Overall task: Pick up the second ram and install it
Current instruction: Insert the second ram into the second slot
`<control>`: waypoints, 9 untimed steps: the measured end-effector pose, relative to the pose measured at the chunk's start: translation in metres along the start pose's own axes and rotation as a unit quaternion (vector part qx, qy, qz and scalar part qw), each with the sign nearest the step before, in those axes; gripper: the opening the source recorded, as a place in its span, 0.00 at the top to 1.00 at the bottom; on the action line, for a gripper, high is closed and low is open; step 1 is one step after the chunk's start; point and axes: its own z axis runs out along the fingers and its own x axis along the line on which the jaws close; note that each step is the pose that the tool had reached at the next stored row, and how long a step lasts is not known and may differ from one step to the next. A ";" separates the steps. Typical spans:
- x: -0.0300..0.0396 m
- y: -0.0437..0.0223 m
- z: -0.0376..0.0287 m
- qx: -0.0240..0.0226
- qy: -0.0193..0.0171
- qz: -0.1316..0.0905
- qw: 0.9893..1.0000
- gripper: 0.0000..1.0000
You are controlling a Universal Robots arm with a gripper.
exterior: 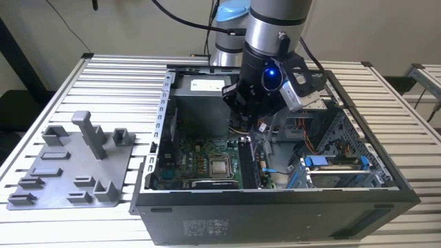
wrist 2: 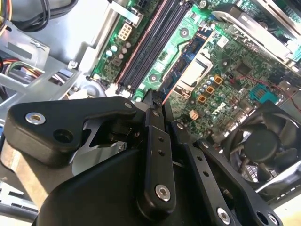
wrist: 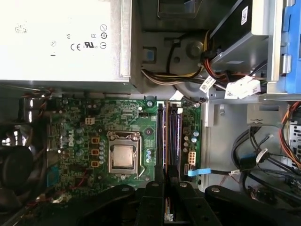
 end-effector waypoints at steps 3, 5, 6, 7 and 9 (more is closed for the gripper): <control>0.0003 0.0002 0.0054 0.000 0.000 0.000 1.000 0.85; 0.0004 0.0002 0.0084 0.000 0.000 0.000 1.000 0.85; 0.0010 0.0002 0.0103 0.000 0.000 0.000 1.000 0.85; 0.0016 0.0003 0.0121 0.000 0.000 0.000 1.000 0.85; 0.0027 0.0002 0.0157 0.000 -0.002 0.000 1.000 0.85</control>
